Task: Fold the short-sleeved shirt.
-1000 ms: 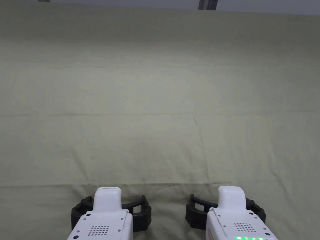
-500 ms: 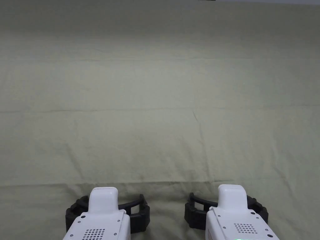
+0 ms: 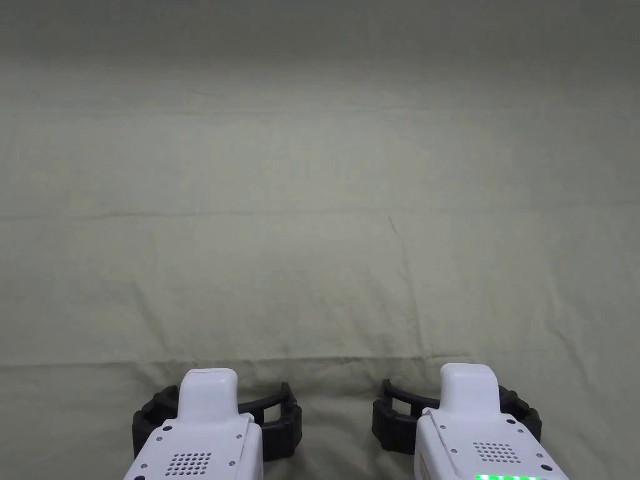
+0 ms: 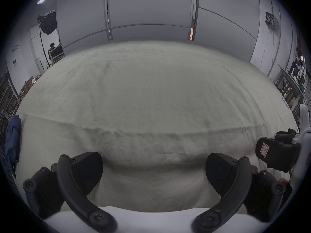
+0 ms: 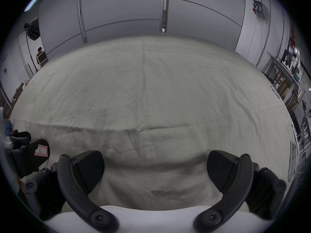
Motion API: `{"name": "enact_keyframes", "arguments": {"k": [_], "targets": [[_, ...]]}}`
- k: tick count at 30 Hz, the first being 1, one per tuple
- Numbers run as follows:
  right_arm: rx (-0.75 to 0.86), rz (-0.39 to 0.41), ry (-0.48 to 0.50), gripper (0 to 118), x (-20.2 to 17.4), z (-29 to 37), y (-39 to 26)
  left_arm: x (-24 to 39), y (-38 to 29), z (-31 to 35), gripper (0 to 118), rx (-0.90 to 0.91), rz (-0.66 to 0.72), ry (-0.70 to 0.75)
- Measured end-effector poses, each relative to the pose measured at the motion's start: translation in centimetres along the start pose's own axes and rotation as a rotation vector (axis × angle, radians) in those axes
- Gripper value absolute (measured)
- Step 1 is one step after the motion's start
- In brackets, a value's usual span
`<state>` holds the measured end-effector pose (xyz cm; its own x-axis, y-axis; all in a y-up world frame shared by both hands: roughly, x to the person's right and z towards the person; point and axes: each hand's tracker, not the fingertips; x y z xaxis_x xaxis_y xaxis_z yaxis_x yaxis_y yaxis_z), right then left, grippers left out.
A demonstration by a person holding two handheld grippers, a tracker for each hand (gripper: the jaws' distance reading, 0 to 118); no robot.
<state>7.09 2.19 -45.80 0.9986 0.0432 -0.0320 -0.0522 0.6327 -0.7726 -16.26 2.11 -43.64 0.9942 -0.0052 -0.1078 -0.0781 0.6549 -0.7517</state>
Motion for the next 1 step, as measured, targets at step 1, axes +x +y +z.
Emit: {"name": "enact_keyframes", "arguments": {"k": [1], "targets": [[0.000, 0.000, 0.000, 118, -0.01, -0.01, 0.00, -0.01, -0.01, 0.00, 118, 0.000, 0.000, 0.000]]}}
